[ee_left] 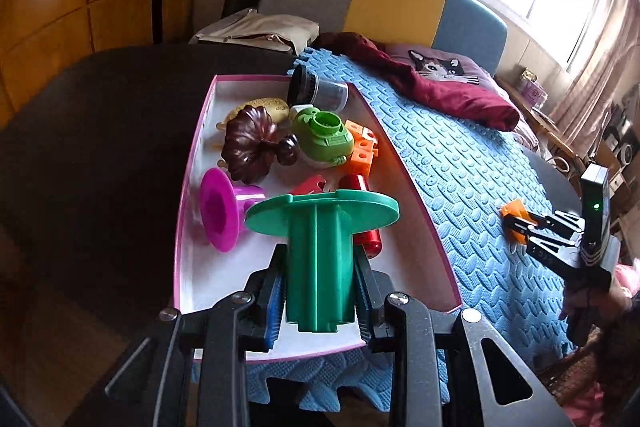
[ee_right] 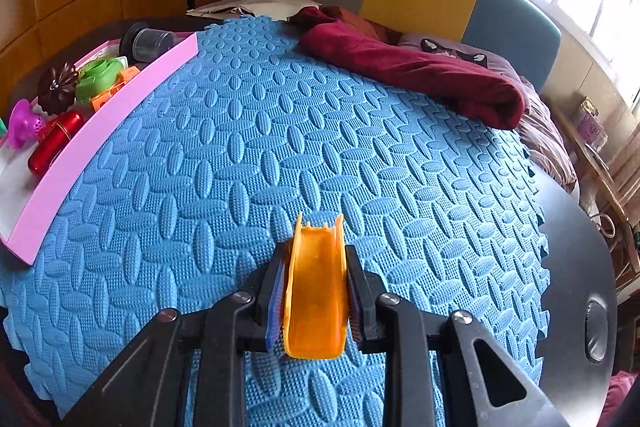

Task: Organize rigid objects
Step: 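Carry the green spool with the left gripper into the tray and release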

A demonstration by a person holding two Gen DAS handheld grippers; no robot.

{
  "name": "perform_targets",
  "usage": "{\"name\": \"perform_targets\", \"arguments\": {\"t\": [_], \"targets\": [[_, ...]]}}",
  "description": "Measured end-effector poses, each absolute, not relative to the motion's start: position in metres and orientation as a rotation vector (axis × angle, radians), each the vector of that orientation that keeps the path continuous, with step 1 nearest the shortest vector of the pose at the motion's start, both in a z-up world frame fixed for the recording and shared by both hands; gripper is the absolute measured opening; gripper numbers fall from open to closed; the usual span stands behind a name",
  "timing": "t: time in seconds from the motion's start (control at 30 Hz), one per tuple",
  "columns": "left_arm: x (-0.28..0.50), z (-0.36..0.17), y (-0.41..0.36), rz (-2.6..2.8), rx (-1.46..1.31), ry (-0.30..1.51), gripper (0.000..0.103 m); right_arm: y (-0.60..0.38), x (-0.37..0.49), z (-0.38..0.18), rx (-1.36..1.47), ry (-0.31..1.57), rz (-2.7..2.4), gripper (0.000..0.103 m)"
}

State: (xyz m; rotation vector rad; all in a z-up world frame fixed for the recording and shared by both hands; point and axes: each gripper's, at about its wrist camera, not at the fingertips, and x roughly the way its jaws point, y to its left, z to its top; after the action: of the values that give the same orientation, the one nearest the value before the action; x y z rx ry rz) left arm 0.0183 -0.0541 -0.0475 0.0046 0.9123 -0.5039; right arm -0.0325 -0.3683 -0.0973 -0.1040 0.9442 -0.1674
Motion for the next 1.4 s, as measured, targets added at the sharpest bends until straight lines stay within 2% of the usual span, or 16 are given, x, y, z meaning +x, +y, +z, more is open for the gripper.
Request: {"name": "perform_targets", "arguments": {"t": [0.43,0.67,0.93,1.0,1.27,1.33,1.4], "targets": [[0.053,-0.084,-0.075,-0.461,0.037,0.980,0.030,-0.365,-0.032,-0.097,-0.115,0.943,-0.176,0.026],[0.053,-0.087,-0.075,-0.454,0.058,0.953,0.031,-0.367,-0.032,-0.097,-0.108,0.943,-0.175,0.026],[0.048,-0.081,-0.072,-0.413,0.093,0.920,0.041,-0.366,-0.032,-0.098,-0.104,0.942,-0.177,0.026],[0.046,-0.078,-0.069,-0.406,0.092,0.907,0.047,-0.366,-0.032,-0.097,-0.105,0.941,-0.177,0.026],[0.043,-0.075,-0.062,-0.390,0.085,0.901,0.050,-0.366,-0.032,-0.097,-0.120,0.938,-0.179,0.026],[0.041,-0.074,-0.060,-0.384,0.086,0.894,0.052,-0.365,-0.032,-0.097,-0.122,0.938,-0.180,0.026],[0.040,-0.073,-0.059,-0.378,0.090,0.890,0.057,-0.365,-0.032,-0.098,-0.120,0.939,-0.180,0.026]]}}
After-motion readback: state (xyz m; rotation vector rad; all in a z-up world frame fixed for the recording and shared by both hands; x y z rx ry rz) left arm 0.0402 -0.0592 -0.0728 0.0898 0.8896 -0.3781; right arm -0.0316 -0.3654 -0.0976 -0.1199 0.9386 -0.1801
